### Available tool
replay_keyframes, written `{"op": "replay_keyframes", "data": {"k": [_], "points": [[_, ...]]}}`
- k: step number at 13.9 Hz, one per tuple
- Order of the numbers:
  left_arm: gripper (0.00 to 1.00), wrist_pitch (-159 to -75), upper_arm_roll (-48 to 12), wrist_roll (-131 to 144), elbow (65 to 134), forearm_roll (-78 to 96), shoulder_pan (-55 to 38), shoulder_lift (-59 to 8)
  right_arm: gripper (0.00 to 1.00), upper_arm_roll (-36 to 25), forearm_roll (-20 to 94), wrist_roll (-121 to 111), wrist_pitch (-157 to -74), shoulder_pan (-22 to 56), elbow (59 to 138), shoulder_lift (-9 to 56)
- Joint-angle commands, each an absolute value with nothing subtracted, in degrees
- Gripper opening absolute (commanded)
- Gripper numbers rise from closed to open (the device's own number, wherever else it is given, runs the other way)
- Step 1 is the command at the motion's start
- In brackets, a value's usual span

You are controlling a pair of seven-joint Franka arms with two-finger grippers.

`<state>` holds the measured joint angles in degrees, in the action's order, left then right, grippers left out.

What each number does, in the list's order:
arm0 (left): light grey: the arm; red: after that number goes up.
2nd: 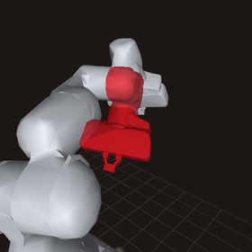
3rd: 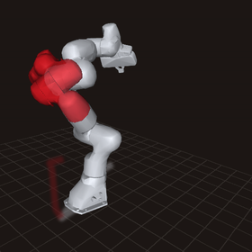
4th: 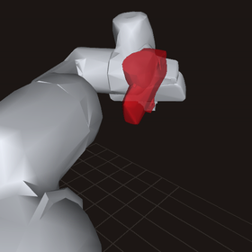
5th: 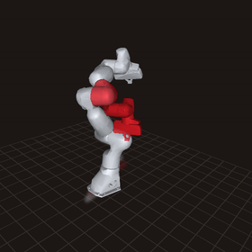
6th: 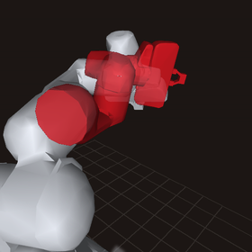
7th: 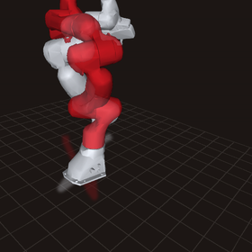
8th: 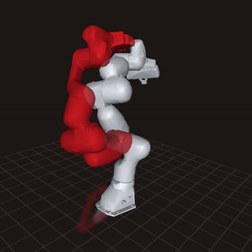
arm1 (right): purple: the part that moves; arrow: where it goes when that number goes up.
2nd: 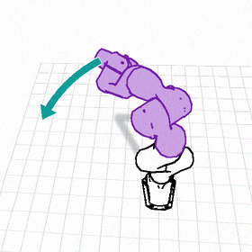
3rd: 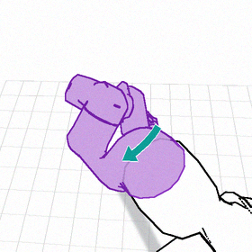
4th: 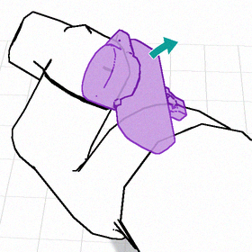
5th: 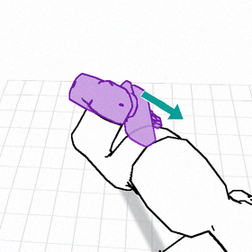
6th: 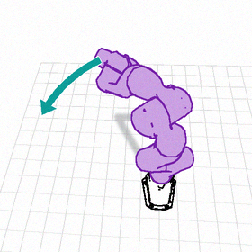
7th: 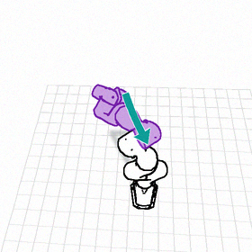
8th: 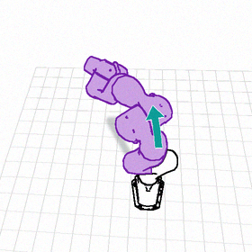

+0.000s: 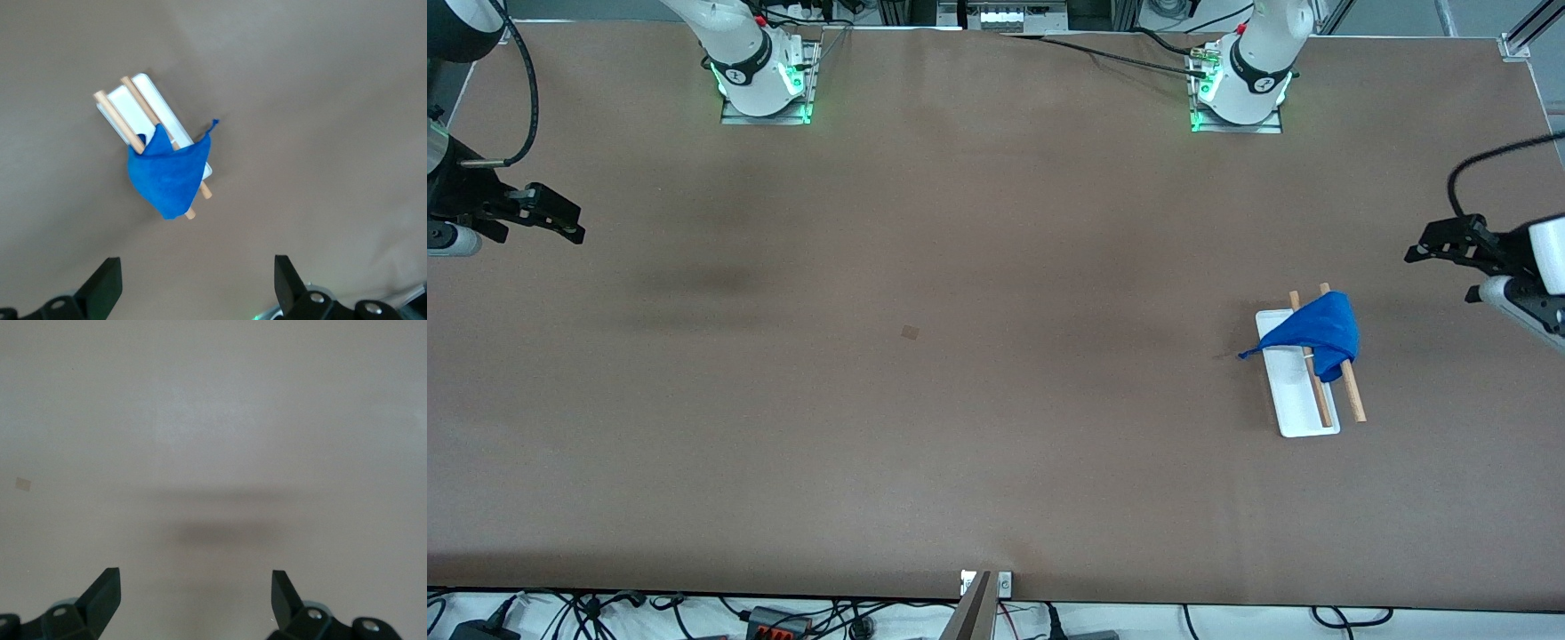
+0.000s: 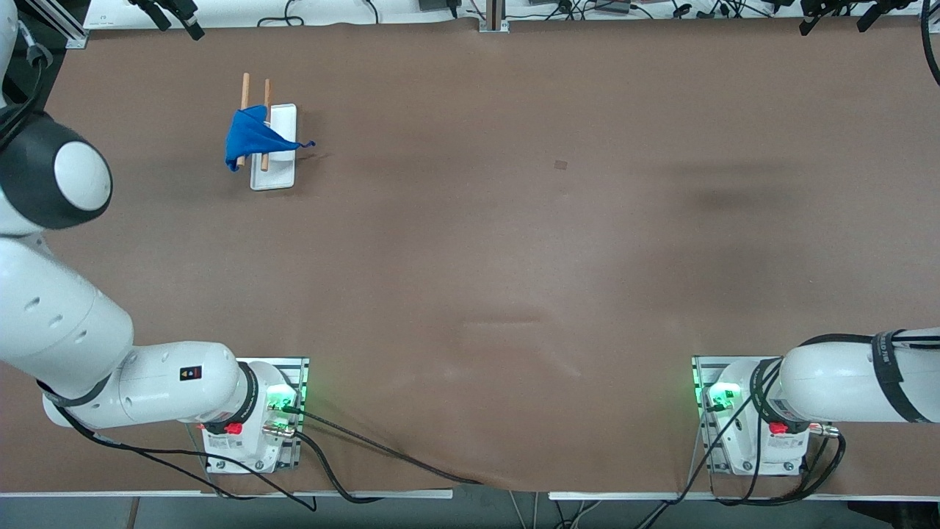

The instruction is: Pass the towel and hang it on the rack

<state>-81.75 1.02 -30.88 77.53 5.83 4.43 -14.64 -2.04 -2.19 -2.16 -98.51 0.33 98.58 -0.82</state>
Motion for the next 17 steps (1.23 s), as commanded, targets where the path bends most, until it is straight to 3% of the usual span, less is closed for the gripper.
{"op": "replay_keyframes", "data": {"k": [1, 6, 17], "points": [[1.0, -89.6, 3.7, -25.7, 94.1, 4.4, 3.0, -3.1, 1.0, -1.8, -1.7, -2.8, -98.6, 0.4, 99.3, -2.0], [1.0, -89.5, 3.7, -0.8, 96.1, 1.6, 0.0, -0.1, 1.0, -1.8, -1.4, -2.0, -97.7, 0.4, 98.4, -2.4], [1.0, -86.9, 6.5, 3.9, 95.9, -2.6, -1.5, 2.5, 1.0, -1.8, -1.5, -1.9, -96.9, 0.7, 99.0, -1.5]]}}
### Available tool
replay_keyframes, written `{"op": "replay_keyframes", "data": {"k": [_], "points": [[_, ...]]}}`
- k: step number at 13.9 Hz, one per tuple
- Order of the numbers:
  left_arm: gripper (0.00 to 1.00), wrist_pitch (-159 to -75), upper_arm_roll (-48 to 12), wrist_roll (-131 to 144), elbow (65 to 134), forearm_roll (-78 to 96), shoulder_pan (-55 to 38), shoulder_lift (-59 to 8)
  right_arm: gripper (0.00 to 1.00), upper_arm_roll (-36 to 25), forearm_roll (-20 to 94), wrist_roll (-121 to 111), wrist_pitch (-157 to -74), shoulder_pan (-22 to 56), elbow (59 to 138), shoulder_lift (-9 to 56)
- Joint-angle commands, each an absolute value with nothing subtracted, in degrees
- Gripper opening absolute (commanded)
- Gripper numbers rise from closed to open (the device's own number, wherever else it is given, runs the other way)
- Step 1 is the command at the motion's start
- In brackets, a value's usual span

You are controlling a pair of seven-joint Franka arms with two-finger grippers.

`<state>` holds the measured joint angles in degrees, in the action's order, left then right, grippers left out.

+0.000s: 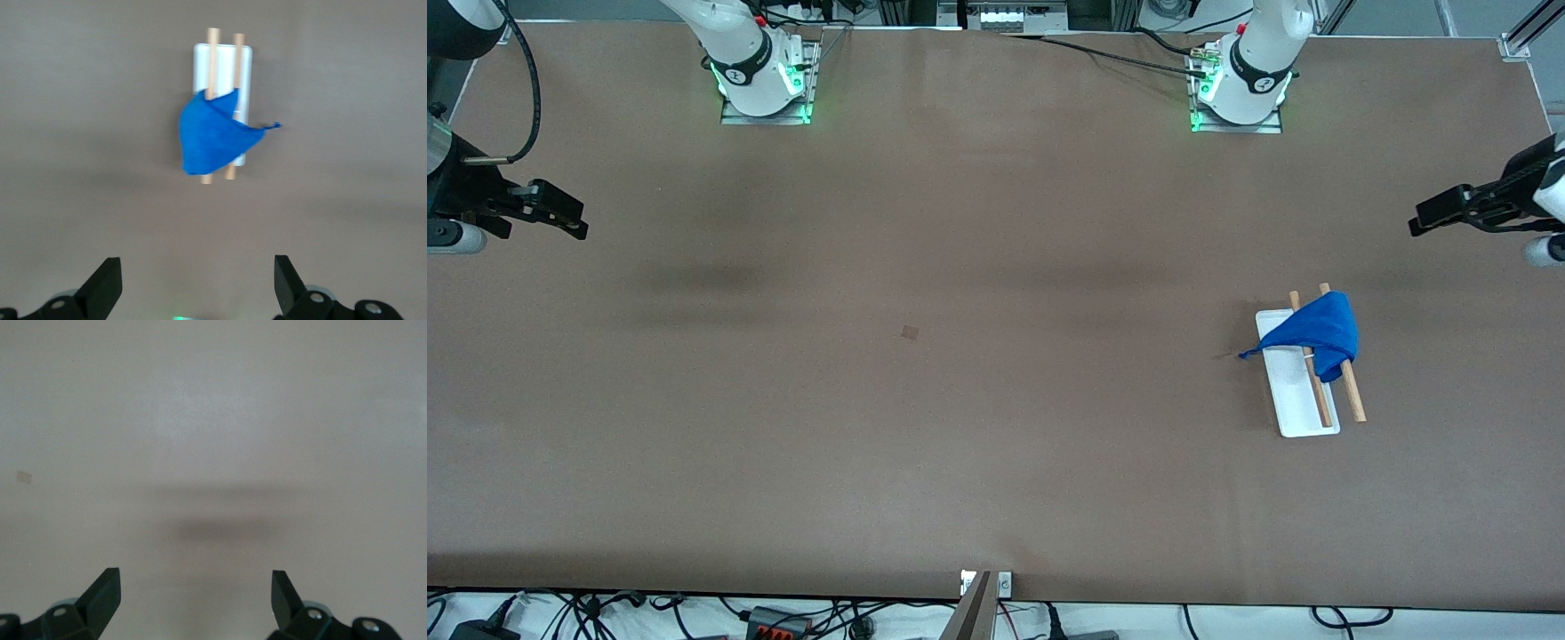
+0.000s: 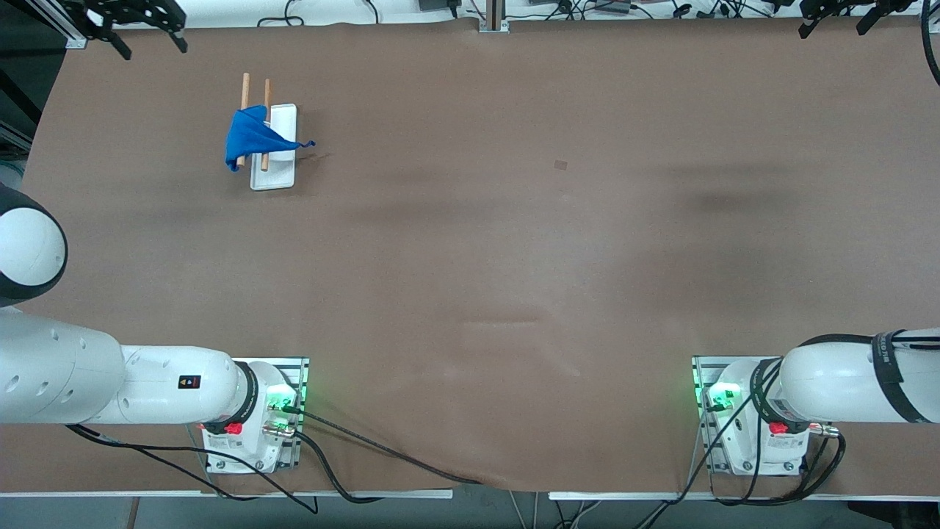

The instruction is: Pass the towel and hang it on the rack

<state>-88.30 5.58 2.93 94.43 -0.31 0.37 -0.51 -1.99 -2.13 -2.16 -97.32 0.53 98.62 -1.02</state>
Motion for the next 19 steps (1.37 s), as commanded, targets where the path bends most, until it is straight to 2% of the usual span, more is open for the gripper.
{"op": "replay_keyframes", "data": {"k": [1, 19], "points": [[1.0, -86.3, 6.5, 4.0, 95.7, -2.6, -1.6, 2.5, 1.0, -1.8, -1.5, -2.0, -96.9, 0.9, 99.1, -1.5], [1.0, -87.3, 6.2, 6.4, 95.4, -1.7, -2.9, 2.0, 1.0, -1.8, -1.8, -2.0, -95.6, 1.5, 99.2, -1.3]]}}
